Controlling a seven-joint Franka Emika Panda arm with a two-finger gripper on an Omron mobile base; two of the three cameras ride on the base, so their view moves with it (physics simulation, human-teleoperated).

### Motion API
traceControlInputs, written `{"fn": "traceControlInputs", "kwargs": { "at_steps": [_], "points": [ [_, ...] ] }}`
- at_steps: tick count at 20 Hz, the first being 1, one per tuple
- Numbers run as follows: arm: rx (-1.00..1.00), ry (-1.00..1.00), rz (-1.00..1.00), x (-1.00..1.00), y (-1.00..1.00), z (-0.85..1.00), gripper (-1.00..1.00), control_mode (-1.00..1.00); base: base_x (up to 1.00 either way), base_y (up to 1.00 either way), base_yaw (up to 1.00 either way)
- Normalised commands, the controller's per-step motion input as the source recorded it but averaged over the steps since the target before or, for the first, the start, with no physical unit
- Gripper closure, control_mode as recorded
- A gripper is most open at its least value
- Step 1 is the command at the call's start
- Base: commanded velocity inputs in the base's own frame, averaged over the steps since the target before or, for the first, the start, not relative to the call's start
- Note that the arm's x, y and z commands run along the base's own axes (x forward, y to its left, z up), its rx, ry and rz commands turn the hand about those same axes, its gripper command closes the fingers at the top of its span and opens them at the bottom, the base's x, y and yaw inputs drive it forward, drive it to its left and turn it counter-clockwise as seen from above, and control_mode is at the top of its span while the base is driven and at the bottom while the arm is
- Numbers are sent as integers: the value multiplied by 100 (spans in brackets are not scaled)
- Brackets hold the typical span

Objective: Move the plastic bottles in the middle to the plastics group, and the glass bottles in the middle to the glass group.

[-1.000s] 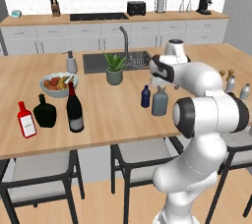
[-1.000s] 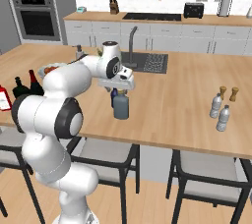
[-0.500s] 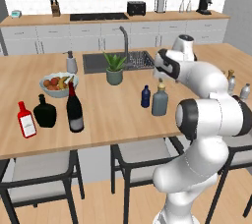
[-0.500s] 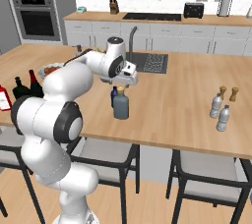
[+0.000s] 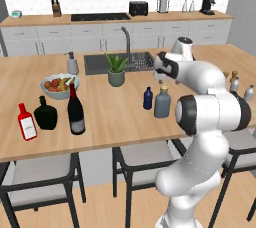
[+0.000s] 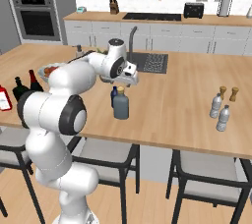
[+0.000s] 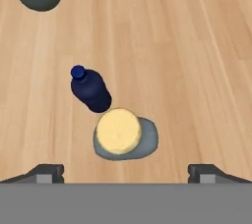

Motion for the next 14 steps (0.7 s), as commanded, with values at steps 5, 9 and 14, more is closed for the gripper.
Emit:
{"fn": "traceControlInputs", "kwargs": {
  "at_steps": [5, 9, 14],
  "points": [
    [0, 18, 0, 4, 0, 0, -100, -100, 0, 0, 0],
    [0, 30, 0, 10, 0, 0, -100, -100, 0, 0, 0],
    [0, 25, 0, 7, 0, -2, -100, -100, 0, 0, 0]
  ]
}}
